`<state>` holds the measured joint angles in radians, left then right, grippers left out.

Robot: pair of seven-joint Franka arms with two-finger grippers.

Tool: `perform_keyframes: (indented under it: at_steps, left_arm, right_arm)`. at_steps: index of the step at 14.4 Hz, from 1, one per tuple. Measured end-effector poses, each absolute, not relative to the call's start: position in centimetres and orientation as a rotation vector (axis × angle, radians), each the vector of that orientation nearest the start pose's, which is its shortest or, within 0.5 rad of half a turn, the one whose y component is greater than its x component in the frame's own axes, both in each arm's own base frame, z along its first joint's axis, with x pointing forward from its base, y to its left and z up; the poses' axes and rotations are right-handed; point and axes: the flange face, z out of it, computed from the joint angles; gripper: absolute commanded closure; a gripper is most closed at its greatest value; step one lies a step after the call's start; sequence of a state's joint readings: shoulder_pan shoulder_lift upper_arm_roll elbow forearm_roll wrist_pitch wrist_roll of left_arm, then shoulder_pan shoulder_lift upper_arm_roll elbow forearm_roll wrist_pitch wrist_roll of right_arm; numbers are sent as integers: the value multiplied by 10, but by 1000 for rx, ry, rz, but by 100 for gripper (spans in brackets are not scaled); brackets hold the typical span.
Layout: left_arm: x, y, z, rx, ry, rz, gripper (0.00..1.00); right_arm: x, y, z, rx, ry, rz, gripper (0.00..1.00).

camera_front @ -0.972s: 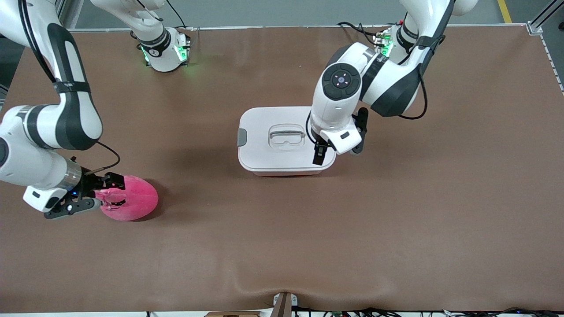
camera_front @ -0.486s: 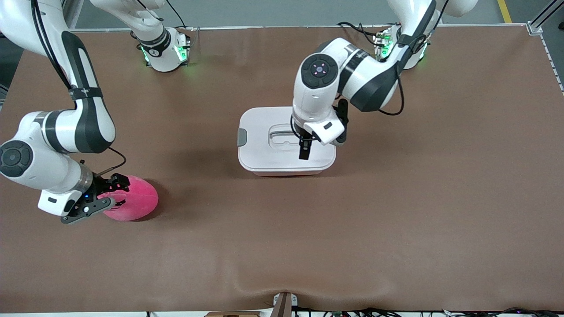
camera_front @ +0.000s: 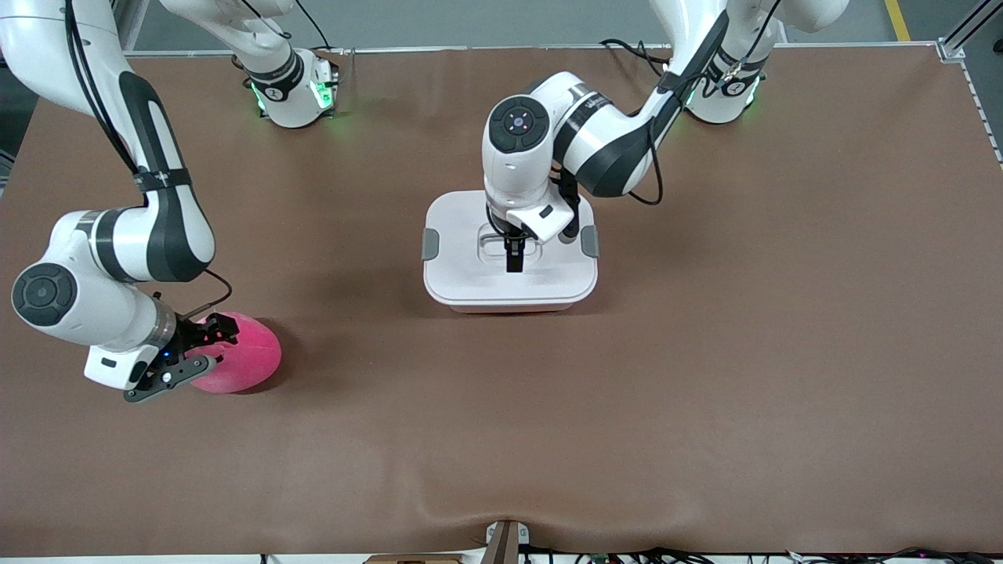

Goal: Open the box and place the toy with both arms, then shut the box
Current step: 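Grasp the lid handle with the left gripper while the right gripper grasps the toy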

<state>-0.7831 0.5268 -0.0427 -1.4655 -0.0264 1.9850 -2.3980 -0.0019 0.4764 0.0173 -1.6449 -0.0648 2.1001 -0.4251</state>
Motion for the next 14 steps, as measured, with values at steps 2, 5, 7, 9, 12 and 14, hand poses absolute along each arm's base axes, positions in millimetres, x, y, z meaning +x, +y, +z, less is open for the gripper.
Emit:
perform_keyframes:
  at_steps: [2, 5, 7, 9, 12, 14]
  left_arm:
    - [476, -516, 373, 2192, 2266, -72, 0]
    - [464, -525, 370, 2195, 2273, -71, 0]
    - [460, -527, 364, 2210, 2275, -70, 0]
    - [457, -525, 353, 2228, 2289, -68, 0]
    - [453, -521, 340, 2257, 2299, -65, 71]
    - [453, -521, 341, 2266, 2288, -66, 100]
  right_arm:
    - [673, 6, 331, -3092, -744, 69, 12]
    - [670, 6, 324, -3089, -743, 92, 71]
    - [669, 5, 322, -3087, -742, 105, 79]
    - [667, 5, 320, -3083, -741, 130, 93]
    - [665, 5, 319, -3076, -754, 155, 100]
    - [666, 4, 320, -3059, -813, 153, 100]
